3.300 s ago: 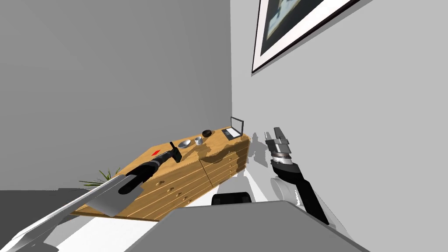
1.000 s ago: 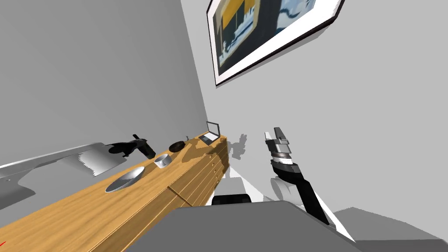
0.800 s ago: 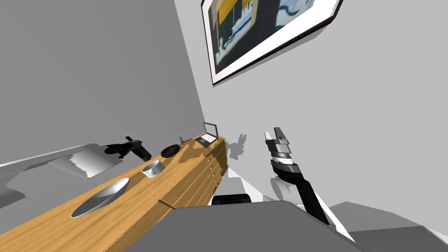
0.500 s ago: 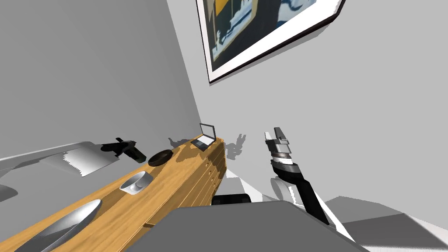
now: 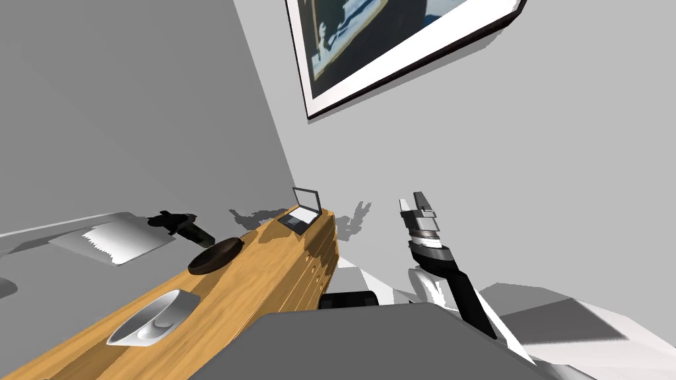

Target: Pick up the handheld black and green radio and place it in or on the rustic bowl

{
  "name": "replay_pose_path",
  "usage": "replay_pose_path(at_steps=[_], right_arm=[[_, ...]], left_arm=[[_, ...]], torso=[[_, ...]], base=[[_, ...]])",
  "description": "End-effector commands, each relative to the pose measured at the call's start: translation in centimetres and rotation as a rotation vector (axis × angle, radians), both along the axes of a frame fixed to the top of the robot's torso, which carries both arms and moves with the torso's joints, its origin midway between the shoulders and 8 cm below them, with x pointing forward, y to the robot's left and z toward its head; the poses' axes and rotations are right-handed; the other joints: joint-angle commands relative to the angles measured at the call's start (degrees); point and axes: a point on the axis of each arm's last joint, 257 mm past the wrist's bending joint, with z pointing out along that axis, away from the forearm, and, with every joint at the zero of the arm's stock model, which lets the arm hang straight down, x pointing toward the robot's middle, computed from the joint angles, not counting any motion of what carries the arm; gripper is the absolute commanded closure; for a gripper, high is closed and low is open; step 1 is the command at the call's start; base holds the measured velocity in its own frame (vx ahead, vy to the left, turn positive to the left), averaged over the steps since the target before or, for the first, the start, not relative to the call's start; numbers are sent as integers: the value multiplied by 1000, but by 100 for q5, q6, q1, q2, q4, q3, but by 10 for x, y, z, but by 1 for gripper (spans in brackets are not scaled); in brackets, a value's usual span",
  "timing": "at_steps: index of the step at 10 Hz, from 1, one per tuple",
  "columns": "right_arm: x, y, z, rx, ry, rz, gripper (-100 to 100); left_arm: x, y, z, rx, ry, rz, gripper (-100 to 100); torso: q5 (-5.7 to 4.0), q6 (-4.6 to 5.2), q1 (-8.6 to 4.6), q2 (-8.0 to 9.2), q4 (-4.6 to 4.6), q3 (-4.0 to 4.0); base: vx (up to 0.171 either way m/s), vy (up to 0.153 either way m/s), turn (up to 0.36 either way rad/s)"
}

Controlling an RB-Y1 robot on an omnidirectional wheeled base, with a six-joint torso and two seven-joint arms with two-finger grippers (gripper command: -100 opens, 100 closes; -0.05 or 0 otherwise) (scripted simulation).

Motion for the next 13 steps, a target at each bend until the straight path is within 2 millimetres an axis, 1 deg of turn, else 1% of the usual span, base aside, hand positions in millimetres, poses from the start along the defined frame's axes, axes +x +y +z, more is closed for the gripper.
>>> replay_pose_path(at_steps=[1,4,5,6,7,8,9,10,11,13], right_arm=[[0,0,0,0,0,0,0],[0,0,0,0,0,0,0],[0,0,0,0,0,0,0],[0,0,0,0,0,0,0],[0,0,0,0,0,0,0],[0,0,0,0,0,0,0],[0,0,0,0,0,0,0],[0,0,0,0,0,0,0],[0,0,0,0,0,0,0],[0,0,0,0,0,0,0]], left_arm=[[0,0,0,0,0,0,-100],[0,0,0,0,0,0,-100],[0,0,0,0,0,0,0],[-5,13,-5,11,32,9,-100],[-9,20,-4,14,33,27,-100],[-10,29,6,17,4,49,-100],[-6,28,13,17,-16,46,-100],[-14,40,1,24,32,57,-100],[-16,46,4,28,31,69,-100],[-14,54,22,29,-21,94,-100]], torso=[[0,0,0,0,0,0],[-3,0,-8,14,4,9],[-3,-1,-8,15,4,9],[-3,-1,-8,15,4,9],[-2,7,-8,38,7,21],[-2,-1,-7,52,13,31],[-2,-4,-6,43,12,27],[-3,-2,-8,27,8,18],[-2,8,-6,37,7,20],[-3,-6,-8,41,12,26]], base=[[5,3,-2],[0,0,0],[0,0,0],[-92,-3,-256],[-124,-1,-153],[-60,-1,3],[-9,-1,20],[-71,3,-288],[-101,-5,-161],[-36,-7,34]])
